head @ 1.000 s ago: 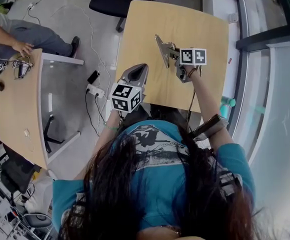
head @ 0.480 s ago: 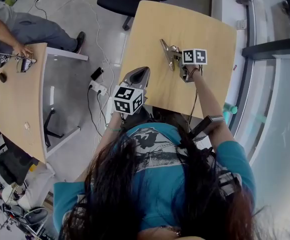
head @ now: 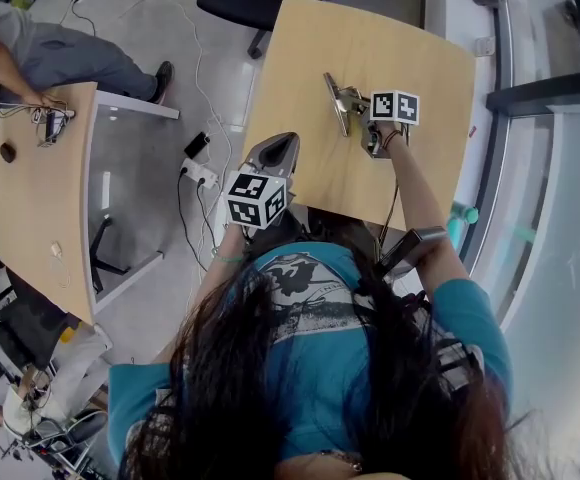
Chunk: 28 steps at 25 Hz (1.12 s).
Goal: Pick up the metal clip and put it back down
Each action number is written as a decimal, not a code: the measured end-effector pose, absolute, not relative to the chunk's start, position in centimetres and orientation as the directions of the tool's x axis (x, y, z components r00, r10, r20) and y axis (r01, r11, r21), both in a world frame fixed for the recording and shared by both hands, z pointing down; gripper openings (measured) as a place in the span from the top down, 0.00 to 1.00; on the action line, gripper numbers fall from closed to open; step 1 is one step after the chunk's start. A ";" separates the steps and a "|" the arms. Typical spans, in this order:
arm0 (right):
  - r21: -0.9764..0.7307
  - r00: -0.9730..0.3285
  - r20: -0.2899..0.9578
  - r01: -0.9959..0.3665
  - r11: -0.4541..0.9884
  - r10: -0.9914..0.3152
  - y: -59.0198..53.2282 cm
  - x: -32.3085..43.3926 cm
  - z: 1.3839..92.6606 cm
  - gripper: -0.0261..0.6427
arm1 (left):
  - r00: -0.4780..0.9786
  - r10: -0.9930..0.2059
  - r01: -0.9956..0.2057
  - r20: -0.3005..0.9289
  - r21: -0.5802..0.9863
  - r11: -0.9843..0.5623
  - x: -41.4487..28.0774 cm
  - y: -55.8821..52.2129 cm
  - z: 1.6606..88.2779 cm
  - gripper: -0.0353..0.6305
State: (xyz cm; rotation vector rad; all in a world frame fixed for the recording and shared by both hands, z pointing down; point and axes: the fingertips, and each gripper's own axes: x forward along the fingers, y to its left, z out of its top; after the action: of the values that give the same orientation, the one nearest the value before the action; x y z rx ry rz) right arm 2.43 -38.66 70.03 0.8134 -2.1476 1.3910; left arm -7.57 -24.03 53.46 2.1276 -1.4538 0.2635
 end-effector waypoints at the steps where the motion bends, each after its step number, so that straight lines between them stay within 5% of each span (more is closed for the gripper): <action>1: -0.642 -0.714 0.654 -0.699 0.315 -0.250 -38.8 2.6 69.8 0.73 | 0.398 -0.801 -0.907 0.448 0.324 -0.270 -7.6 -23.8 53.4 0.94; 9: -0.688 -0.700 0.567 -0.692 0.218 -0.433 -38.1 5.7 64.9 0.72 | 0.405 -0.808 -0.902 0.427 0.328 -0.279 -8.1 -22.3 52.6 0.94; 21: -0.761 -0.769 0.345 -0.565 0.319 -0.538 -27.4 3.5 54.1 0.73 | 0.461 -0.804 -0.872 0.376 0.357 -0.334 -8.8 -17.8 51.1 0.94; 28: -0.761 -0.737 0.300 -0.568 0.314 -0.605 -19.6 0.7 50.8 0.83 | 0.500 -0.797 -0.846 0.337 0.387 -0.367 -10.3 -13.9 50.1 0.94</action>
State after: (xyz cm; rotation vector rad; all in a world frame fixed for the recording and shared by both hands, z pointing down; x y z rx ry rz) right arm 0.70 -19.63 50.83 1.1519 -2.5797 1.4656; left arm -10.27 -13.88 50.09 2.2335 -1.3466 0.1254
